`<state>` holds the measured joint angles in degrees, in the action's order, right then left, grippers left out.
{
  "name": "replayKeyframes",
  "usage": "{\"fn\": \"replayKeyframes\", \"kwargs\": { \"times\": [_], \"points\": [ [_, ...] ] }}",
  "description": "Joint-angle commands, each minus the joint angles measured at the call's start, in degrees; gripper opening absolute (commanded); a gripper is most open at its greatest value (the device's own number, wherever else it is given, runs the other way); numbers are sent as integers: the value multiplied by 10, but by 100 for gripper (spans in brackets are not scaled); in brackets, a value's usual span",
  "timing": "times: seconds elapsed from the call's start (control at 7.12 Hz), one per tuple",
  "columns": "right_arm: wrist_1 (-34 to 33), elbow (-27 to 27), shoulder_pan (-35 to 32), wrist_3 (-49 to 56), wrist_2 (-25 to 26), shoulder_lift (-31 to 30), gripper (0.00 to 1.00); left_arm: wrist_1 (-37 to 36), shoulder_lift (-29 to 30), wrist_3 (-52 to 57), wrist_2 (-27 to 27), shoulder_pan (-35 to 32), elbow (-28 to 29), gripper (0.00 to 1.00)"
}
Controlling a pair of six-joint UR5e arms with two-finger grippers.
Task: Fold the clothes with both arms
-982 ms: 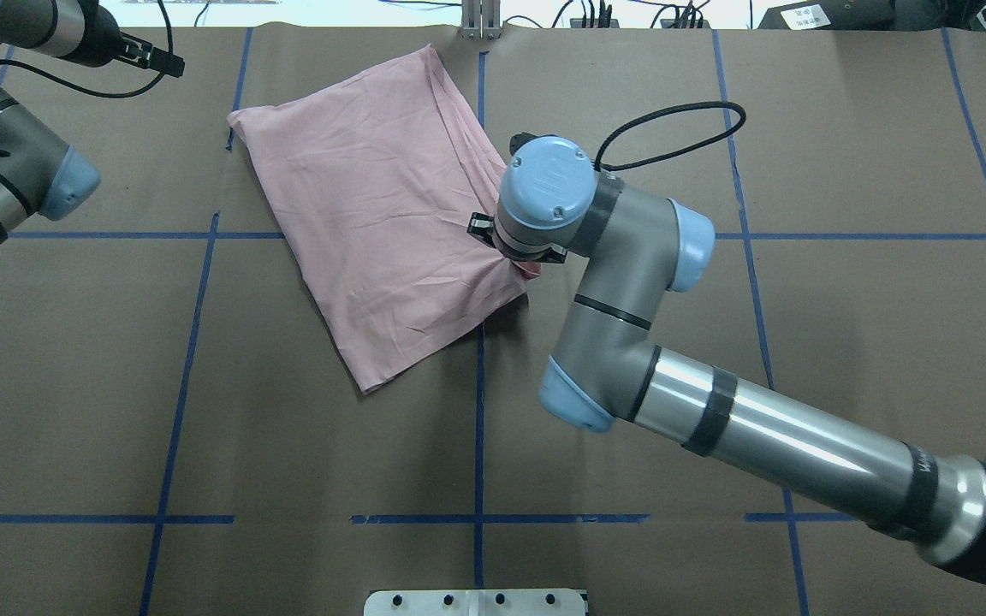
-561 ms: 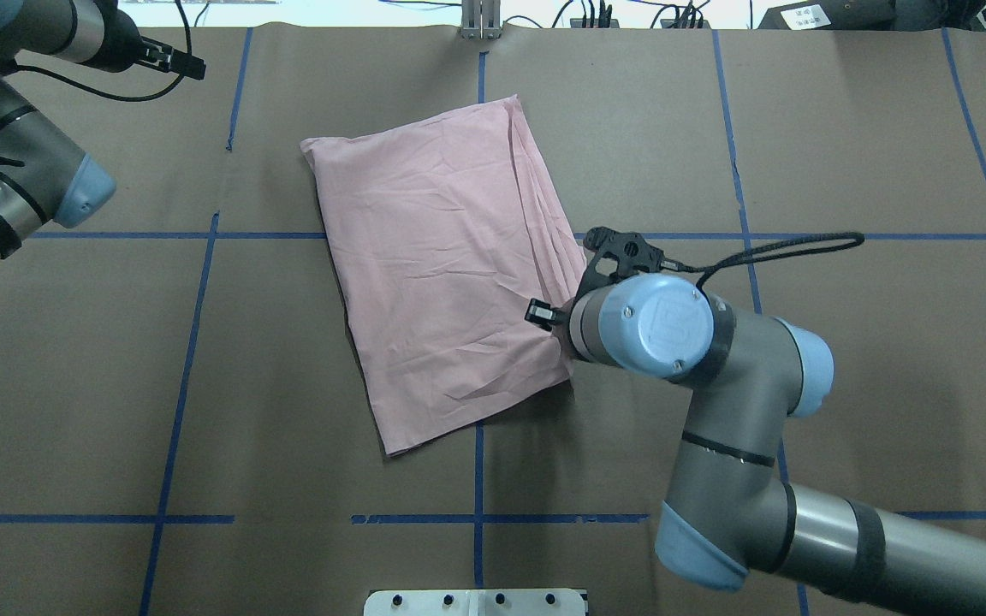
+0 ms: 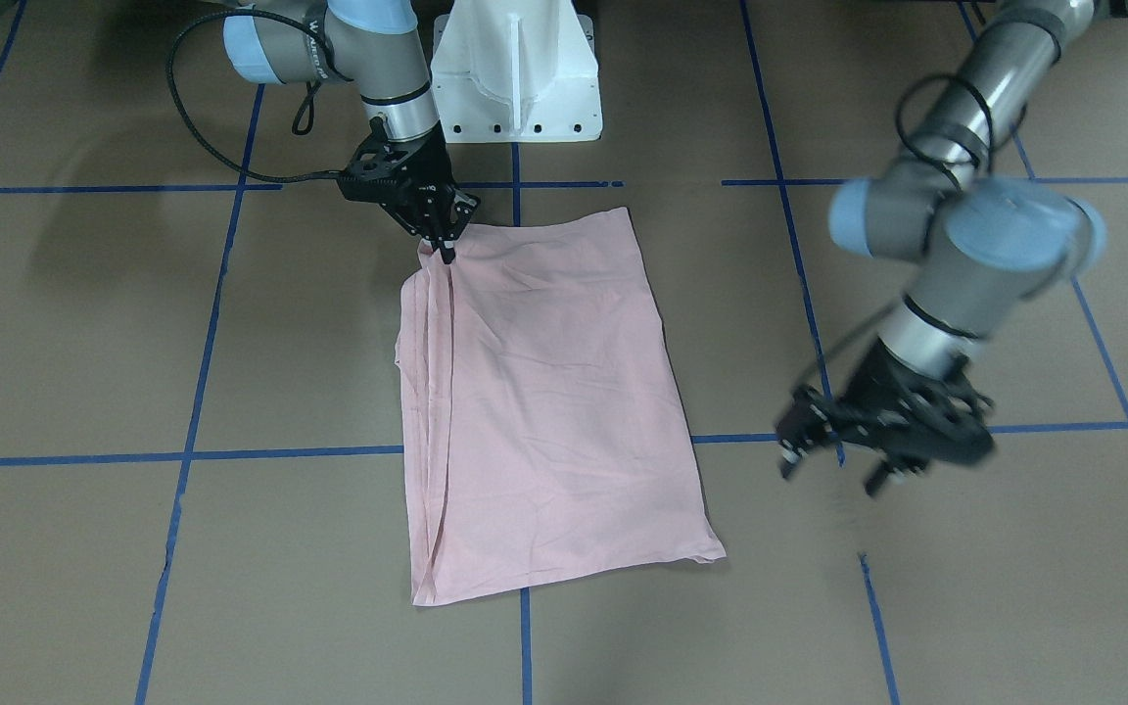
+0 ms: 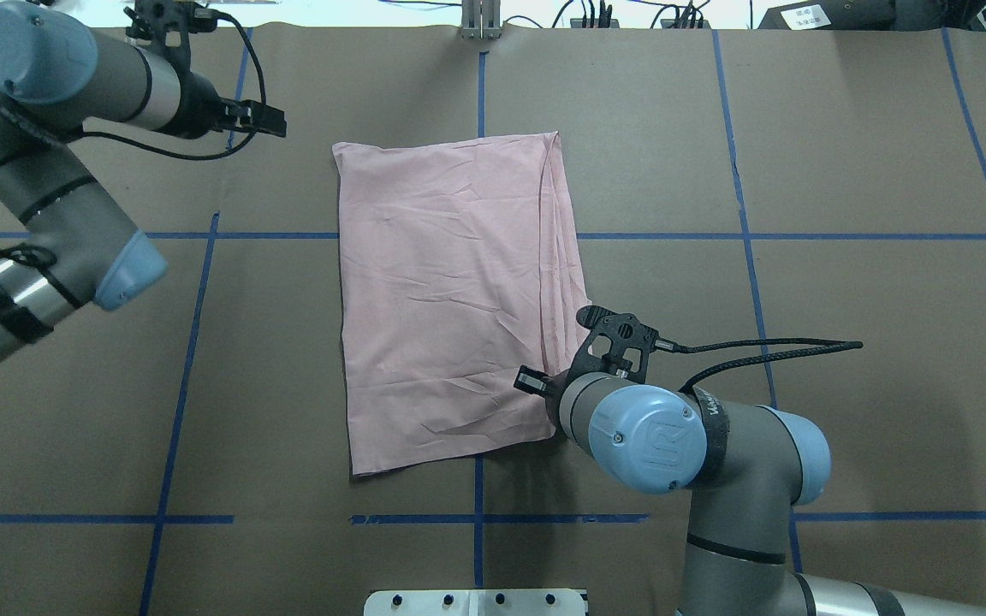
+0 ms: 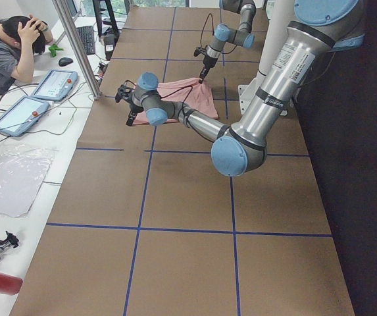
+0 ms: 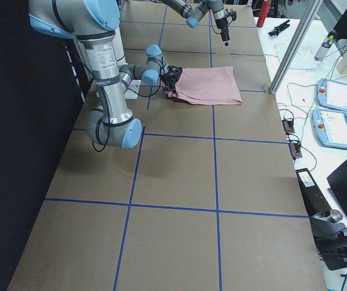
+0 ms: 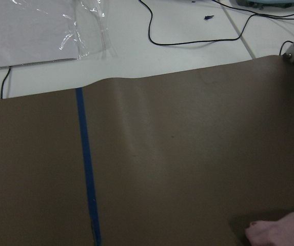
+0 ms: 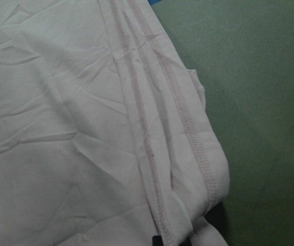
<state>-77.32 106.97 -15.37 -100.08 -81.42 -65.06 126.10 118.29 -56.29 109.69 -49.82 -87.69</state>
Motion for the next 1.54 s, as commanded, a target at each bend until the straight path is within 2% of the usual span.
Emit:
{"fn": "replayKeyframes", "kwargs": {
  "times": [0.0, 0.14, 0.28, 0.42, 0.7, 1.4],
  "points": [
    [0, 1, 3, 0, 3, 0, 0, -113, -59, -180, -63, 141, -200, 100],
    [0, 0, 3, 0, 4, 0, 0, -158, -63, -250, -105, 205, -239, 100],
    [0, 1, 2, 0, 4, 0, 0, -181, -63, -334, -148, 268, -251, 85],
    [0, 0, 2, 0, 4, 0, 0, -183, -65, -403, -188, 326, -251, 63],
    [0, 1, 1, 0, 4, -1, 0, -183, -96, -435, -212, 373, -243, 61],
    [0, 1, 0, 0, 4, -2, 0, -183, -110, -435, -213, 383, -224, 59]
  ]
}}
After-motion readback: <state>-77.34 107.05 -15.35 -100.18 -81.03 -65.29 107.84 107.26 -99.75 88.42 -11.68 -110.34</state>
